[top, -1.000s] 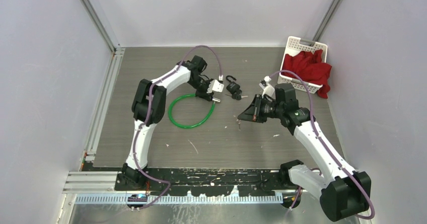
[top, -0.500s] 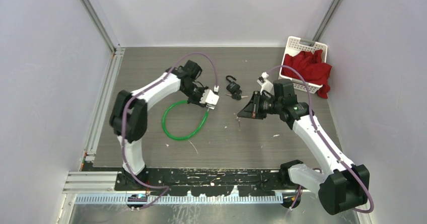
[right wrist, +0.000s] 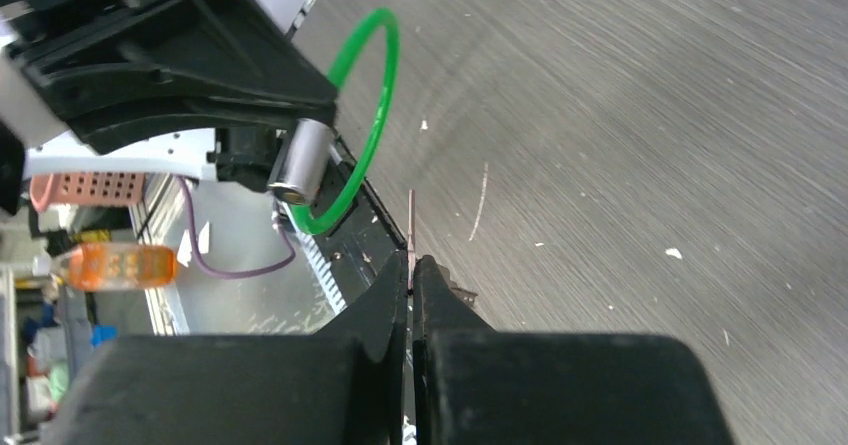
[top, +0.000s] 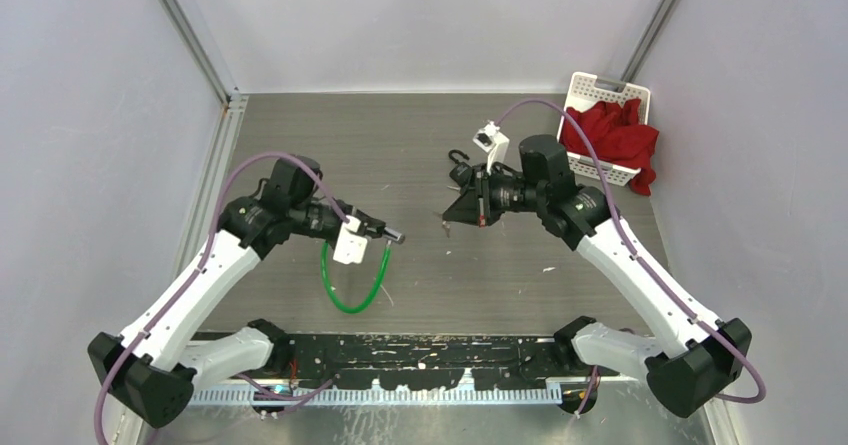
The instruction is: Unlock with the key
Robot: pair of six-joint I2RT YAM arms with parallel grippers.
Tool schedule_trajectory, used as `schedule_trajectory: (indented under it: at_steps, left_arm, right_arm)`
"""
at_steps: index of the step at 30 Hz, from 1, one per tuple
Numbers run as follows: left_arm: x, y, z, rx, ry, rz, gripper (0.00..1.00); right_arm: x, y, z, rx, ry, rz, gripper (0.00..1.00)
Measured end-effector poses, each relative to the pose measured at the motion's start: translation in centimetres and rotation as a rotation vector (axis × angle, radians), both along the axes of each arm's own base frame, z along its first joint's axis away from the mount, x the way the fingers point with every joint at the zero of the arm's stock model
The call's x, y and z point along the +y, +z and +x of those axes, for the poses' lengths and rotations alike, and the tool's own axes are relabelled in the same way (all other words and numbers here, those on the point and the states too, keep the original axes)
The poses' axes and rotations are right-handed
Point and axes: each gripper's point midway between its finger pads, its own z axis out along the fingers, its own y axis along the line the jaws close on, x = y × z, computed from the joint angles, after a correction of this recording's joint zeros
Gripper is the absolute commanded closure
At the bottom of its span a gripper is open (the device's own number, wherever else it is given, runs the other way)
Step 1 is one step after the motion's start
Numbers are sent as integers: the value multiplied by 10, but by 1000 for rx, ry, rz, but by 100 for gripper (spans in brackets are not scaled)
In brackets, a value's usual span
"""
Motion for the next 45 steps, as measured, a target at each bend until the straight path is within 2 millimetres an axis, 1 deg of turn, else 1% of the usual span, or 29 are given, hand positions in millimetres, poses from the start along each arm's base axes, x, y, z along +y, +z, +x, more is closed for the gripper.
schedule_trajectory:
  at_steps: [3, 6, 10, 15, 18, 30, 37, 45]
  left_arm:
    - [3, -6, -9, 22, 1, -9, 100]
    - [4, -1, -11, -3, 11, -35, 100]
    - [5, 6, -12, -49, 19, -67, 100]
    - [5, 7, -10, -59, 34, -75, 100]
    - [6, 7, -4, -65, 60, -73, 100]
    - [8, 7, 11, -65, 145, -83, 100]
    - [9, 2, 12, -57, 153, -81, 100]
    - [9, 1, 12, -51, 157, -83, 100]
  right_arm:
    - [12, 9, -11, -42, 57, -7, 99]
    - [17, 12, -17, -54, 84, -30, 99]
    - [24, 11, -21, -56, 116, -69, 99]
    - [41, 15, -34, -60, 188, -90, 99]
    - [44, 17, -39, -66, 209, -91, 99]
    - [47, 21, -44, -59, 220, -82, 99]
    - [54, 27, -44, -41, 232, -40, 99]
    - [61, 25, -43, -13, 240, -26, 99]
